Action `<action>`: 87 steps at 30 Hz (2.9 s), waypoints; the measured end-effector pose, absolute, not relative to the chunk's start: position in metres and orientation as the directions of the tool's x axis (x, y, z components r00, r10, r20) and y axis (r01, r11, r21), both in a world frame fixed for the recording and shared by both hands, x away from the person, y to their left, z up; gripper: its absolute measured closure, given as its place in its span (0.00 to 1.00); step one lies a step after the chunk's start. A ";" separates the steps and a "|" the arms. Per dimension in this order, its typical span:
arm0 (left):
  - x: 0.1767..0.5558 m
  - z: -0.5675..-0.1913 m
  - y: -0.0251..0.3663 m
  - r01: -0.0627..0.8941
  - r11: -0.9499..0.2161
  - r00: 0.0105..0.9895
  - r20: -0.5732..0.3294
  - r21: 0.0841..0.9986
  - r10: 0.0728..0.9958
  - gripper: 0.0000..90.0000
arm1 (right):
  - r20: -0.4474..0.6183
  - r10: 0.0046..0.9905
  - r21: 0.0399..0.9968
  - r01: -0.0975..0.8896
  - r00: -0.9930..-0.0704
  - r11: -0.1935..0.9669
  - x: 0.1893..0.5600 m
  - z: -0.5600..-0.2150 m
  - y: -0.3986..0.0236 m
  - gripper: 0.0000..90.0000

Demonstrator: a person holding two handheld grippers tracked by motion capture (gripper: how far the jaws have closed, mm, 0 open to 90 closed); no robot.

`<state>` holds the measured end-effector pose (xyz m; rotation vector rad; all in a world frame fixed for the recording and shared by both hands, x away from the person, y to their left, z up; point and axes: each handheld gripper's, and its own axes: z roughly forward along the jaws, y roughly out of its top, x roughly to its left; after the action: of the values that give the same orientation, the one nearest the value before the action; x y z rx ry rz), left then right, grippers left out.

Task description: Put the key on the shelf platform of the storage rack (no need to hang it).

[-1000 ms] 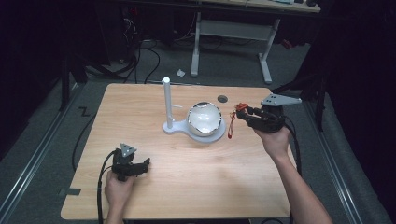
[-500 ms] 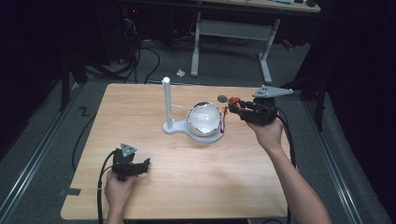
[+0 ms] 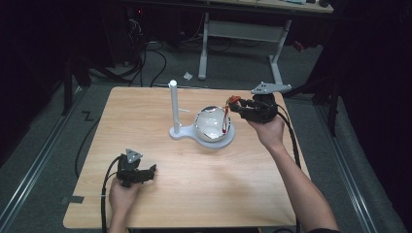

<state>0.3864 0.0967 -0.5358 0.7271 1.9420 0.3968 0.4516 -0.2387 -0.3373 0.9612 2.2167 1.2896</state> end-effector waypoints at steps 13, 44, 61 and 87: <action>0.386 -0.536 0.096 0.313 0.768 -0.341 -0.689 0.559 0.640 0.19 | 0.016 0.743 0.841 0.410 -0.669 0.352 0.471 -0.362 -0.225 0.75; 0.384 -0.536 0.095 0.332 0.757 -0.318 -0.688 0.563 0.652 0.19 | 0.072 0.737 0.773 0.504 -0.672 0.384 0.494 -0.420 -0.197 0.75; 0.384 -0.538 0.096 0.341 0.735 -0.303 -0.672 0.586 0.676 0.17 | 0.076 0.747 0.725 0.551 -0.661 0.413 0.508 -0.443 -0.182 0.74; 0.385 -0.537 0.095 0.331 0.754 -0.320 -0.684 0.568 0.656 0.18 | 0.097 0.801 0.762 0.562 -0.591 0.322 0.495 -0.435 -0.213 0.56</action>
<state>0.3847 0.0952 -0.5368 0.7514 1.9291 0.3988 0.4946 -0.2134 -0.4353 1.2242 2.2939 1.1380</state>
